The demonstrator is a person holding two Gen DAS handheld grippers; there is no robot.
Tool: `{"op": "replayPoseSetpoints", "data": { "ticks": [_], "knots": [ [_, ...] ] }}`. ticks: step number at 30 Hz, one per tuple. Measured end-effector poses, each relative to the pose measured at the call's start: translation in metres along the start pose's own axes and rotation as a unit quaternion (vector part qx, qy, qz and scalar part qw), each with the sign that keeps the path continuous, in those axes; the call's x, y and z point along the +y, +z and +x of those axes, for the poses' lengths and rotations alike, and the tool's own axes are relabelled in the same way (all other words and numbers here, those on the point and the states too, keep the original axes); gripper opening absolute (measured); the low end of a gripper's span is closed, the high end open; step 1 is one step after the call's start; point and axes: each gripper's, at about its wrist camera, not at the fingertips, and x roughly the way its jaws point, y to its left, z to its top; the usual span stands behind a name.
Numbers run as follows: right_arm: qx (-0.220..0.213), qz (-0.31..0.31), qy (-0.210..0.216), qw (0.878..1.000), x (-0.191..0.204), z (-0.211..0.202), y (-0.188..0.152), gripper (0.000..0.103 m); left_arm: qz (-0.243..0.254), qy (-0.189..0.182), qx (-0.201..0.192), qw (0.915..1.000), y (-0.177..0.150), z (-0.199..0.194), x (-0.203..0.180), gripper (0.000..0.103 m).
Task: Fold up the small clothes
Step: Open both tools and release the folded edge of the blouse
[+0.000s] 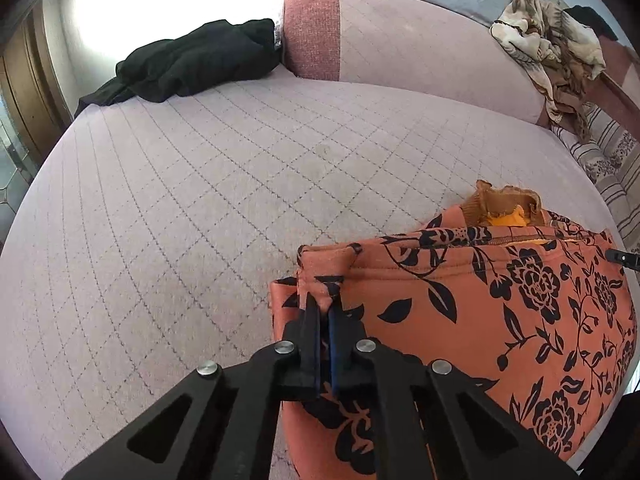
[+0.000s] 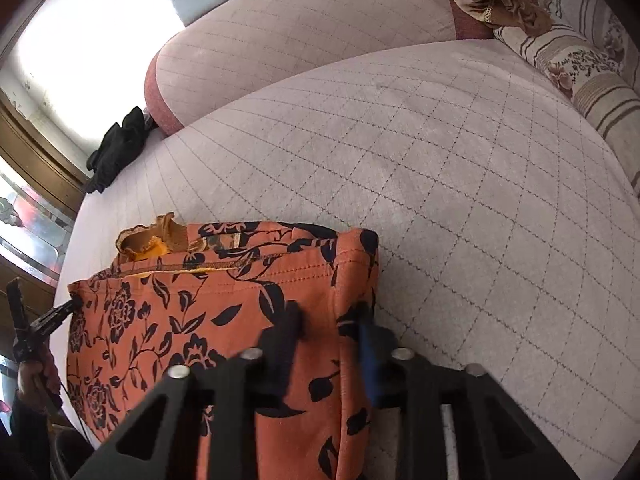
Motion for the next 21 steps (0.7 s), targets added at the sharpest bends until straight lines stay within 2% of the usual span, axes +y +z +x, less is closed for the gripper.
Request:
{"op": "replayPoseSetpoints", "data": {
  "ticks": [1, 4, 6, 7, 8, 10, 12, 14, 15, 17, 18, 19, 20, 21],
  "knots": [
    [-0.001, -0.013, -0.011, 1.000, 0.006, -0.002, 0.002, 0.008, -0.004, 0.005, -0.013, 0.9999, 0.000, -0.008, 0.000, 0.002],
    [-0.049, -0.074, -0.057, 0.994, 0.036, -0.028, 0.006, 0.006, -0.022, 0.007, -0.057, 0.9981, 0.000, -0.034, 0.006, 0.002],
    [-0.084, -0.098, -0.073, 0.989, 0.049, -0.042, 0.012, 0.006, -0.028, 0.011, -0.063, 0.9976, -0.003, -0.035, 0.008, 0.002],
    [-0.089, -0.103, -0.081, 0.987, 0.050, -0.041, 0.016, 0.006, -0.032, 0.017, -0.050, 0.9981, -0.006, -0.025, 0.009, 0.002],
    [-0.081, -0.098, -0.082, 0.988, 0.048, -0.031, 0.020, 0.006, -0.036, 0.025, -0.030, 0.9986, -0.008, -0.010, 0.011, 0.002],
    [-0.030, -0.075, -0.063, 0.995, 0.030, 0.011, 0.025, 0.010, -0.047, 0.045, -0.004, 0.9979, -0.010, 0.019, 0.016, 0.008],
    [-0.011, -0.047, -0.075, 0.996, 0.014, 0.034, 0.021, 0.012, -0.059, 0.043, -0.016, 0.9972, -0.010, 0.012, 0.018, 0.013],
    [-0.052, -0.008, -0.061, 0.997, 0.006, 0.013, 0.015, 0.022, -0.067, 0.052, -0.036, 0.9958, -0.009, -0.010, 0.022, 0.023],
    [-0.065, -0.002, -0.066, 0.996, 0.006, 0.001, 0.013, 0.030, -0.062, 0.061, -0.044, 0.9952, -0.009, -0.022, 0.022, 0.025],
    [-0.089, 0.007, -0.074, 0.993, 0.008, -0.028, 0.009, 0.032, -0.052, 0.061, -0.071, 0.9942, -0.012, -0.051, 0.022, 0.028],
    [-0.103, 0.007, -0.057, 0.993, 0.013, -0.044, 0.007, 0.033, -0.051, 0.061, -0.081, 0.9935, -0.015, -0.065, 0.021, 0.036],
    [-0.109, 0.005, -0.035, 0.993, 0.019, -0.058, 0.003, 0.044, -0.049, 0.055, -0.090, 0.9932, -0.019, -0.079, 0.018, 0.046],
    [-0.109, 0.006, -0.003, 0.994, 0.028, -0.070, -0.001, 0.057, -0.046, 0.046, -0.100, 0.9929, -0.023, -0.091, 0.014, 0.050],
    [-0.106, 0.009, 0.042, 0.993, 0.039, -0.078, -0.007, 0.081, -0.042, 0.038, -0.108, 0.9925, -0.027, -0.100, 0.008, 0.055]
  ]
}}
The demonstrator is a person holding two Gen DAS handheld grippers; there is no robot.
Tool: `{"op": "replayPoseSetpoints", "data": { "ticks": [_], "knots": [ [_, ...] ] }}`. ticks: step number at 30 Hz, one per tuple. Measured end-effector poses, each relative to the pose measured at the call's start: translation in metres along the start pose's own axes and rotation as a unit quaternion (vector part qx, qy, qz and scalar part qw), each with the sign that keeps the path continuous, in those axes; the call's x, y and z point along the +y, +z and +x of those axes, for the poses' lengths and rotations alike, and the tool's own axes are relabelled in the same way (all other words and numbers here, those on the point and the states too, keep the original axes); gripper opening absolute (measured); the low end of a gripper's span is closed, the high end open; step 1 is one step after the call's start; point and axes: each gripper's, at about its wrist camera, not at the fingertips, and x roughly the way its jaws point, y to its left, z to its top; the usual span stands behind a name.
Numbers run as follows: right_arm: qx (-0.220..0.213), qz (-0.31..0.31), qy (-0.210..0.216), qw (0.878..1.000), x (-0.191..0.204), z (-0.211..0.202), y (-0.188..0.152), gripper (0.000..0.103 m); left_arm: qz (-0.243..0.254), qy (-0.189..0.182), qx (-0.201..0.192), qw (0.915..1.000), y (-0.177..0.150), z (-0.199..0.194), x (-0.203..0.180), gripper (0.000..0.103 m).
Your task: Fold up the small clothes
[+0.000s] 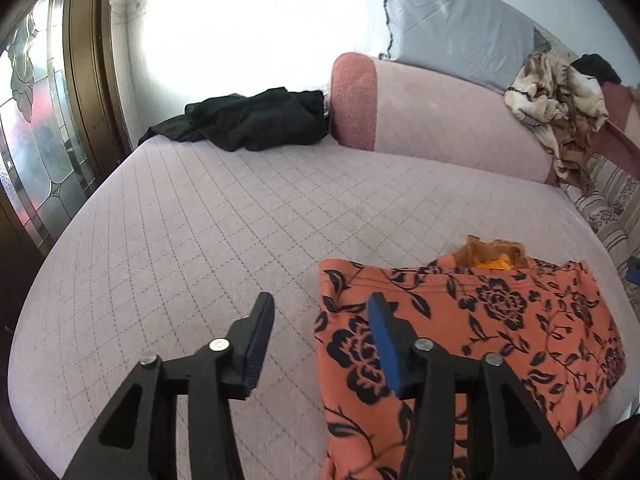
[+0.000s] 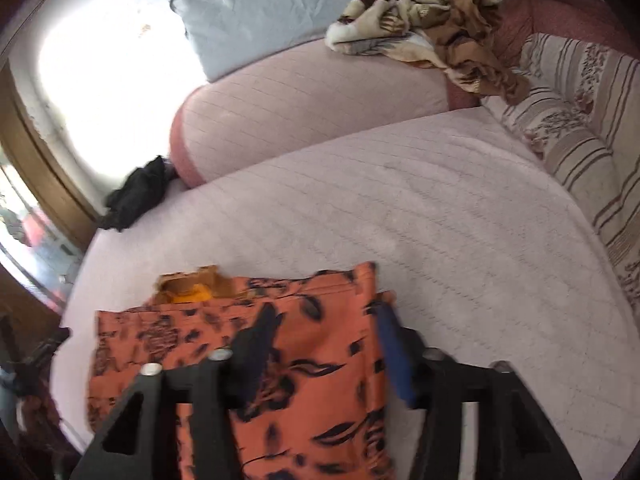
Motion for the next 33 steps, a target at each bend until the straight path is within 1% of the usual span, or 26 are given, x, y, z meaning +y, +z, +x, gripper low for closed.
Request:
{"op": "replayPoseSetpoints", "data": {
  "ticks": [1, 3, 4, 5, 6, 7, 8, 9, 10, 11, 12, 13, 14, 16, 17, 18, 19, 21, 22, 24, 25, 27, 29, 31, 32, 33],
  "knots": [
    [0.005, 0.009, 0.052, 0.999, 0.009, -0.005, -0.007, 0.087, 0.005, -0.009, -0.005, 0.9999, -0.006, -0.010, -0.007, 0.058],
    [0.033, 0.028, 0.142, 0.989, 0.023, -0.001, -0.029, 0.086, 0.014, -0.035, -0.001, 0.9993, -0.021, -0.020, -0.024, 0.061],
    [0.057, 0.045, 0.167, 0.983, 0.023, 0.009, -0.042, 0.086, 0.015, -0.047, 0.006, 0.9987, -0.031, -0.019, -0.033, 0.064],
    [0.078, 0.063, 0.173, 0.980, 0.016, 0.022, -0.056, 0.086, 0.018, -0.057, 0.015, 0.9981, -0.041, -0.015, -0.041, 0.066],
    [0.092, 0.082, 0.157, 0.980, 0.004, 0.034, -0.070, 0.086, 0.021, -0.062, 0.032, 0.9973, -0.053, -0.006, -0.048, 0.069],
    [0.109, 0.107, 0.126, 0.980, -0.013, 0.049, -0.083, 0.080, 0.026, -0.057, 0.059, 0.9963, -0.065, 0.010, -0.053, 0.070],
    [0.111, 0.129, 0.128, 0.977, -0.030, 0.056, -0.091, 0.071, 0.038, -0.037, 0.092, 0.9944, -0.079, 0.026, -0.055, 0.070],
    [0.095, 0.143, 0.134, 0.976, -0.038, 0.051, -0.092, 0.062, 0.045, -0.016, 0.117, 0.9920, -0.091, 0.041, -0.055, 0.072],
    [0.088, 0.155, 0.137, 0.974, -0.042, 0.043, -0.088, 0.064, 0.041, -0.019, 0.089, 0.9950, -0.094, 0.037, -0.054, 0.073],
    [0.079, 0.152, 0.129, 0.977, -0.040, 0.035, -0.084, 0.067, 0.041, -0.014, 0.086, 0.9954, -0.090, 0.031, -0.055, 0.073],
    [0.069, 0.138, 0.115, 0.981, -0.035, 0.025, -0.079, 0.076, 0.039, -0.010, 0.093, 0.9948, -0.086, 0.027, -0.056, 0.072],
    [0.061, 0.123, 0.115, 0.984, -0.029, 0.017, -0.074, 0.077, 0.035, -0.013, 0.085, 0.9957, -0.080, 0.020, -0.057, 0.072],
    [0.058, 0.111, 0.137, 0.983, -0.024, 0.011, -0.068, 0.077, 0.035, -0.019, 0.069, 0.9969, -0.075, 0.012, -0.059, 0.072],
    [0.069, 0.108, 0.187, 0.974, -0.017, 0.011, -0.066, 0.078, 0.043, -0.025, 0.043, 0.9978, -0.068, 0.002, -0.067, 0.073],
    [0.083, 0.111, 0.191, 0.972, -0.018, 0.019, -0.070, 0.079, 0.044, -0.031, 0.037, 0.9979, -0.065, 0.001, -0.070, 0.074],
    [0.103, 0.113, 0.161, 0.975, -0.024, 0.029, -0.078, 0.079, 0.042, -0.034, 0.038, 0.9978, -0.065, 0.004, -0.072, 0.078],
    [0.127, 0.119, 0.126, 0.977, -0.036, 0.042, -0.089, 0.070, 0.045, -0.031, 0.053, 0.9971, -0.069, 0.013, -0.075, 0.080],
    [0.111, 0.165, 0.149, 0.969, -0.054, 0.041, -0.093, 0.064, 0.060, -0.009, 0.105, 0.9926, -0.078, 0.036, -0.079, 0.080],
    [0.110, 0.166, 0.149, 0.969, -0.050, 0.035, -0.085, 0.068, 0.057, -0.007, 0.101, 0.9932, -0.081, 0.038, -0.079, 0.080],
    [0.085, 0.117, 0.145, 0.979, -0.031, 0.021, -0.061, 0.078, 0.048, -0.010, 0.076, 0.9959, -0.076, 0.029, -0.081, 0.079],
    [0.083, 0.097, 0.159, 0.979, -0.022, 0.022, -0.048, 0.078, 0.046, -0.021, 0.070, 0.9963, -0.072, 0.026, -0.084, 0.079],
    [0.104, 0.091, 0.195, 0.971, -0.015, 0.043, -0.023, 0.078, 0.048, -0.043, 0.044, 0.9970, -0.061, 0.016, -0.093, 0.080],
    [0.140, 0.099, 0.196, 0.965, -0.021, 0.084, -0.003, 0.079, 0.064, -0.057, 0.027, 0.9960, -0.056, 0.016, -0.105, 0.081],
    [0.168, 0.117, 0.138, 0.969, -0.048, 0.129, 0.005, 0.077, 0.081, -0.048, 0.065, 0.9934, -0.063, 0.040, -0.115, 0.082],
    [0.160, 0.172, 0.162, 0.958, -0.070, 0.144, 0.007, 0.076, 0.084, -0.041, 0.097, 0.9908, -0.068, 0.054, -0.117, 0.082],
    [0.141, 0.234, 0.190, 0.943, -0.088, 0.146, 0.009, 0.076, 0.081, -0.042, 0.108, 0.9900, -0.071, 0.060, -0.116, 0.082]
  ]
}}
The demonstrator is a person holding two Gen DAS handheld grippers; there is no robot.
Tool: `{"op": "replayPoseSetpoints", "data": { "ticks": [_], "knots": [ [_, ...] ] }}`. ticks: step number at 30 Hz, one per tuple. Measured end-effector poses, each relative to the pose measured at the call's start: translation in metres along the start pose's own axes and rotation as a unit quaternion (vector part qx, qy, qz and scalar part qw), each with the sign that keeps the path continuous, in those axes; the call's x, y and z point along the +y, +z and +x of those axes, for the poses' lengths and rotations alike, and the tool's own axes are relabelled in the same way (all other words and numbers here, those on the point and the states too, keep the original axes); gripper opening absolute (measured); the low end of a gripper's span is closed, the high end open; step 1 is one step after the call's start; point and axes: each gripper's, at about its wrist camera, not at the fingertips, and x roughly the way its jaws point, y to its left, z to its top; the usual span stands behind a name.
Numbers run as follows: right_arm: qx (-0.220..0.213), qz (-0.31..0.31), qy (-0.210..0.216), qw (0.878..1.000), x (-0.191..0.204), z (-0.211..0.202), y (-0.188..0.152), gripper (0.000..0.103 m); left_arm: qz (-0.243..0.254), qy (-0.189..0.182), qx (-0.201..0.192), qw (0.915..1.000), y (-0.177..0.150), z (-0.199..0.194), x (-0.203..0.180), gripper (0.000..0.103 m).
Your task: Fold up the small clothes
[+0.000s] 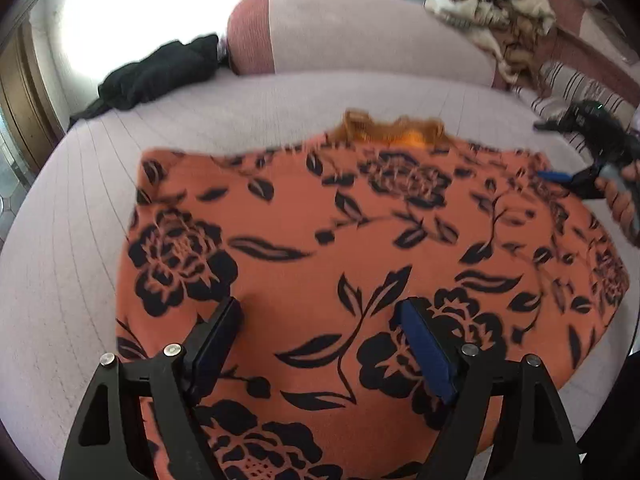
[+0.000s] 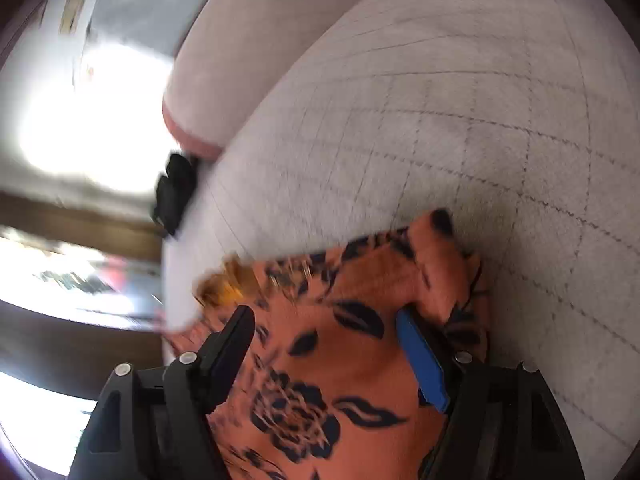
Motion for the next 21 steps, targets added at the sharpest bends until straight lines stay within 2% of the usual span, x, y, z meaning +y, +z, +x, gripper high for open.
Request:
{"op": "replayPoseSetpoints", "data": {
  "ticks": [1, 3, 7, 9, 10, 11, 12, 13, 14, 15, 16, 18, 19, 20, 21],
  "knots": [
    [-0.029, 0.029, 0.013, 0.999, -0.004, -0.012, 0.002, 0.077, -0.005, -0.003, -0.016, 0.9998, 0.000, -0.005, 0.002, 0.082],
    [-0.073, -0.006, -0.019, 0.997, 0.013, -0.033, -0.006, 0.079, -0.021, -0.011, -0.030, 0.9993, 0.002, -0.017, 0.006, 0.082],
    [-0.047, -0.055, 0.017, 0.997, 0.043, -0.053, -0.063, 0.079, -0.038, -0.007, -0.053, 0.9978, 0.001, -0.035, 0.015, 0.082],
    [-0.019, -0.072, 0.026, 0.997, 0.048, -0.051, -0.104, 0.079, -0.053, 0.011, -0.036, 0.9979, -0.007, -0.027, 0.025, 0.083],
    [-0.006, -0.075, 0.028, 0.997, 0.045, -0.047, -0.124, 0.081, -0.063, 0.020, -0.014, 0.9977, -0.013, -0.015, 0.031, 0.083],
    [0.005, -0.078, 0.003, 0.997, 0.039, -0.039, -0.141, 0.082, -0.064, 0.017, 0.001, 0.9978, -0.018, -0.008, 0.037, 0.083],
    [0.017, -0.088, -0.042, 0.995, 0.028, -0.031, -0.155, 0.081, -0.055, 0.017, -0.011, 0.9983, -0.018, -0.011, 0.035, 0.083],
    [0.007, -0.089, -0.045, 0.995, 0.017, -0.030, -0.161, 0.072, -0.052, 0.027, -0.005, 0.9983, -0.015, -0.018, 0.033, 0.083],
    [-0.019, -0.074, -0.040, 0.996, 0.013, -0.037, -0.165, 0.071, -0.059, 0.027, -0.007, 0.9979, -0.013, -0.030, 0.036, 0.083],
    [-0.028, -0.062, -0.046, 0.997, 0.018, -0.045, -0.168, 0.074, -0.070, 0.012, -0.033, 0.9969, -0.014, -0.048, 0.040, 0.083],
    [-0.039, -0.077, -0.060, 0.994, 0.029, -0.052, -0.172, 0.078, -0.080, 0.002, -0.064, 0.9947, -0.017, -0.066, 0.045, 0.083],
    [-0.054, -0.129, -0.057, 0.989, 0.055, -0.062, -0.183, 0.078, -0.088, 0.010, -0.089, 0.9921, -0.025, -0.083, 0.054, 0.087],
    [-0.046, -0.142, -0.035, 0.988, 0.063, -0.065, -0.189, 0.078, -0.093, 0.023, -0.078, 0.9923, -0.032, -0.080, 0.059, 0.087],
    [-0.039, -0.148, -0.015, 0.988, 0.067, -0.063, -0.195, 0.080, -0.107, 0.031, -0.047, 0.9927, -0.040, -0.068, 0.067, 0.087],
    [-0.036, -0.148, -0.015, 0.988, 0.065, -0.059, -0.197, 0.083, -0.128, 0.034, 0.004, 0.9912, -0.051, -0.051, 0.078, 0.087]
  ]
}}
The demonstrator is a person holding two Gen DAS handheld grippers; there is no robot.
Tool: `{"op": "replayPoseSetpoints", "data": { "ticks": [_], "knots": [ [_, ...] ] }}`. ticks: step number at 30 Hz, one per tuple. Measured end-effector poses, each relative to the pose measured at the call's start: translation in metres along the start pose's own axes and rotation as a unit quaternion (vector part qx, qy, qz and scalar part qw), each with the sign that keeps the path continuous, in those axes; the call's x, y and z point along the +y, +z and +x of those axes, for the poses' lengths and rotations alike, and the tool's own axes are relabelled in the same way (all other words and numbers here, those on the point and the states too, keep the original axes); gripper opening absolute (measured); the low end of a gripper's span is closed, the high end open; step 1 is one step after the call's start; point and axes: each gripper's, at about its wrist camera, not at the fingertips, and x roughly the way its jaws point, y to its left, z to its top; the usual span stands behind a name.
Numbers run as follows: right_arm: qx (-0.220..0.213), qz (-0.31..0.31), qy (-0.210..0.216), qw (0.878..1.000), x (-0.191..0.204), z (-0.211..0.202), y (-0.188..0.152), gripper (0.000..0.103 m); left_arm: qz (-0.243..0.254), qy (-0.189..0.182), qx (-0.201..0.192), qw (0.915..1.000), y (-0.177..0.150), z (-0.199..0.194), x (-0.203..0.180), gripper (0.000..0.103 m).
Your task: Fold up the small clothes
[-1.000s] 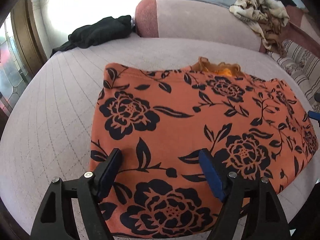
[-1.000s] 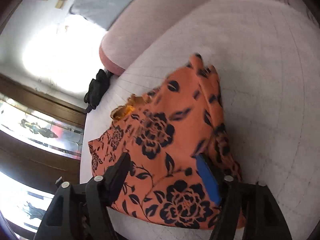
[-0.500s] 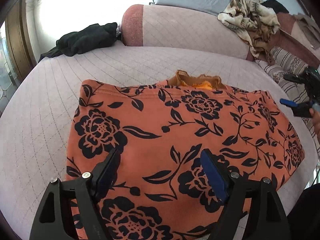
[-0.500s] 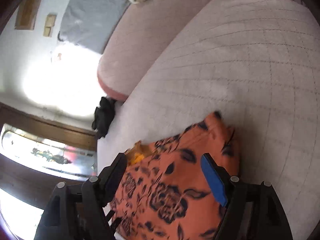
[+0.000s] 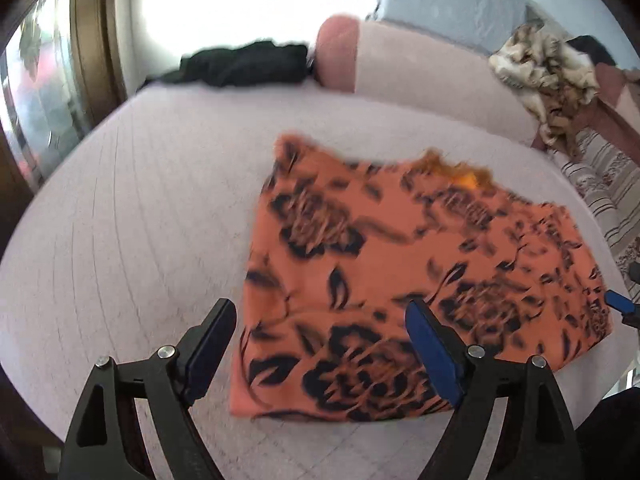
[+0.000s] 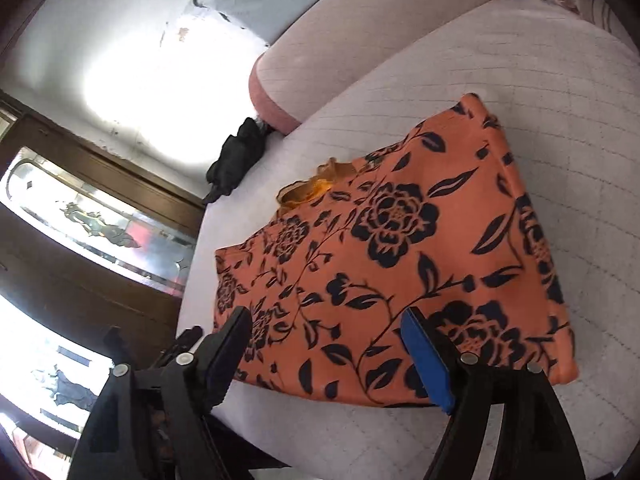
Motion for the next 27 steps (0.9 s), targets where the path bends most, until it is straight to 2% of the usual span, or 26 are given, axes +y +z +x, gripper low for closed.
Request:
{"op": "replayPoseSetpoints", "data": {
  "ticks": [1, 2, 3, 4, 5, 7, 8, 11, 15, 17, 18, 19, 20, 21, 22, 23, 27],
  "knots": [
    [0.009, 0.008, -0.026, 1.000, -0.009, 0.008, -0.003, 0.088, -0.027, -0.007, 0.050, 0.9983, -0.008, 0.020, 0.012, 0.088],
    [0.022, 0.024, -0.065, 0.997, -0.025, 0.016, -0.003, 0.088, -0.042, -0.031, 0.023, 0.9984, -0.013, 0.013, 0.021, 0.088],
    [0.034, 0.057, -0.093, 0.993, -0.044, 0.024, -0.004, 0.084, -0.041, -0.022, 0.015, 0.9988, -0.013, 0.004, 0.022, 0.088],
    [0.013, 0.079, -0.071, 0.994, -0.051, 0.019, -0.006, 0.084, -0.042, -0.005, 0.016, 0.9990, -0.013, -0.005, 0.024, 0.087],
    [0.002, 0.081, -0.065, 0.995, -0.048, 0.009, -0.007, 0.084, -0.046, -0.009, 0.002, 0.9989, -0.014, -0.016, 0.027, 0.087],
    [-0.007, 0.057, -0.077, 0.995, -0.031, -0.003, -0.002, 0.086, -0.049, -0.018, -0.027, 0.9983, -0.014, -0.033, 0.034, 0.087],
    [-0.009, 0.041, -0.068, 0.997, -0.020, -0.004, 0.003, 0.085, -0.048, -0.018, -0.039, 0.9979, -0.014, -0.041, 0.034, 0.087],
    [0.016, 0.011, -0.014, 1.000, 0.012, 0.007, 0.026, 0.086, -0.037, -0.033, -0.059, 0.9970, -0.008, -0.050, 0.029, 0.087],
    [0.077, 0.026, 0.030, 0.996, 0.022, 0.062, 0.063, 0.086, -0.008, -0.065, -0.065, 0.9957, 0.006, -0.047, 0.008, 0.087],
    [0.097, 0.046, 0.030, 0.994, 0.004, 0.090, 0.085, 0.086, 0.007, -0.079, -0.056, 0.9953, 0.012, -0.032, -0.003, 0.087],
    [0.097, 0.055, 0.008, 0.994, -0.013, 0.100, 0.097, 0.086, 0.017, -0.082, -0.037, 0.9958, 0.012, -0.019, -0.008, 0.087],
    [0.079, 0.078, -0.022, 0.994, -0.033, 0.107, 0.109, 0.086, 0.027, -0.069, -0.002, 0.9972, 0.009, -0.001, -0.012, 0.087],
    [0.049, 0.119, -0.006, 0.992, -0.051, 0.106, 0.117, 0.085, 0.036, -0.045, 0.024, 0.9981, 0.005, 0.014, -0.015, 0.087],
    [0.014, 0.160, 0.016, 0.987, -0.060, 0.103, 0.125, 0.085, 0.057, -0.026, 0.005, 0.9980, 0.001, 0.013, -0.019, 0.087],
    [-0.012, 0.181, 0.023, 0.983, -0.062, 0.096, 0.128, 0.086, 0.074, -0.021, -0.003, 0.9970, -0.001, 0.009, -0.023, 0.087],
    [-0.022, 0.178, 0.015, 0.984, -0.056, 0.091, 0.131, 0.086, 0.074, -0.029, 0.000, 0.9968, 0.001, 0.004, -0.023, 0.087],
    [-0.014, 0.069, -0.010, 0.997, -0.015, 0.066, 0.113, 0.086, 0.039, -0.076, -0.039, 0.9956, 0.027, -0.022, -0.011, 0.087]
  ]
}}
